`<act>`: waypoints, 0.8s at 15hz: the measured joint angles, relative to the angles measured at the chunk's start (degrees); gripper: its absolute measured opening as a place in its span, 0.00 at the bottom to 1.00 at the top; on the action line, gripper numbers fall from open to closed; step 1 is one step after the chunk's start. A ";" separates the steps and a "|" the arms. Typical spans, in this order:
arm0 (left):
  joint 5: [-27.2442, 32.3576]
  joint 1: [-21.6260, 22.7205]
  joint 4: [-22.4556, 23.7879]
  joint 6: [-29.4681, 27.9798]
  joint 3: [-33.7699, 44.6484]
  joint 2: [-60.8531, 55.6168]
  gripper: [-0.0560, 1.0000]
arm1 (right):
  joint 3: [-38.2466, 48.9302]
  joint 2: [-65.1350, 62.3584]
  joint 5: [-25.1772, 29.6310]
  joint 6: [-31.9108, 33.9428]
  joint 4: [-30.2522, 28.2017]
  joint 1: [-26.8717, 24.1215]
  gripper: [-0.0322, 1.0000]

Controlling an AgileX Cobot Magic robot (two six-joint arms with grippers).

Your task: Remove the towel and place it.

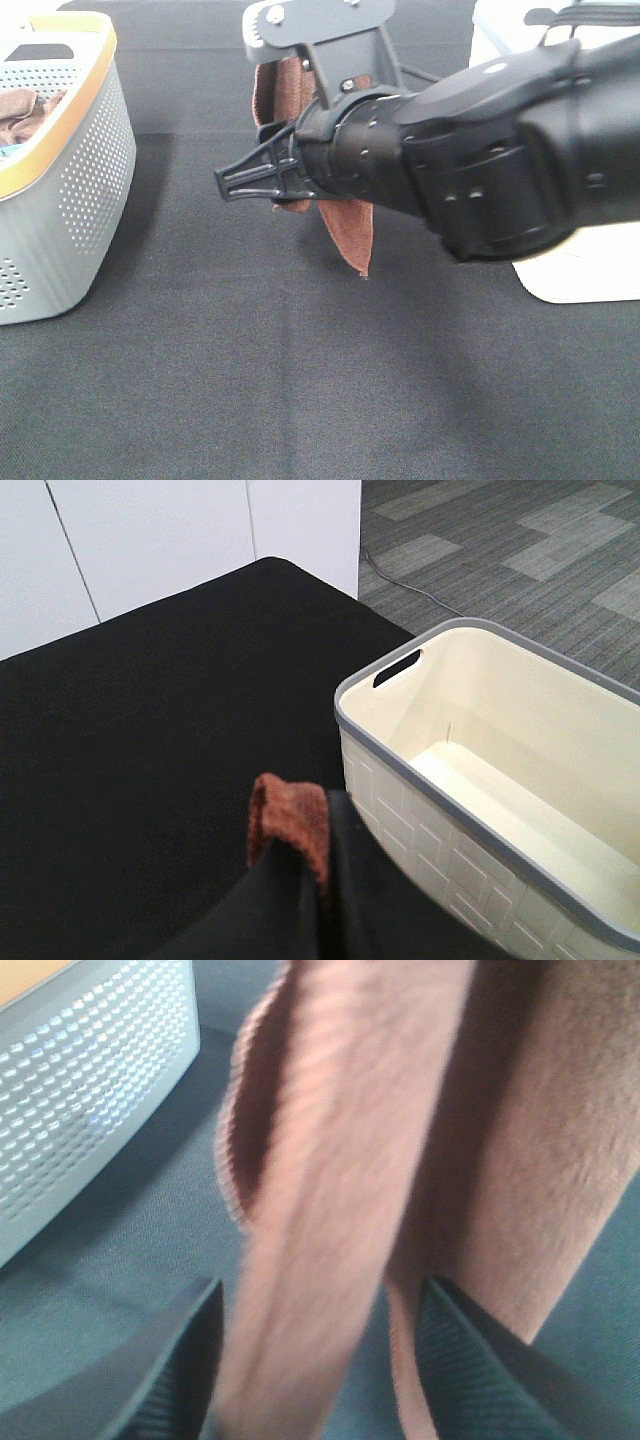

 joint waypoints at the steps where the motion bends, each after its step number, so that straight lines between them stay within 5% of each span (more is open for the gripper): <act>1: 0.34 0.00 0.00 0.00 0.00 0.00 0.05 | 0.00 1.03 0.00 -0.06 0.23 -0.06 0.52; 3: 0.63 0.00 0.00 0.00 0.00 0.00 0.05 | 0.00 1.89 0.00 -0.11 0.86 -0.06 0.41; 6: 0.86 0.00 0.00 0.00 0.00 0.00 0.05 | 0.00 1.95 0.00 -3.15 2.58 -0.06 0.03; 9: 4.58 0.00 6.65 -2.18 0.00 0.00 0.05 | -0.40 0.86 0.17 -14.84 9.51 -0.06 0.03; 12: 8.37 0.00 14.04 -5.61 0.00 0.00 0.05 | -0.40 -3.32 1.20 -17.25 10.20 -0.06 0.03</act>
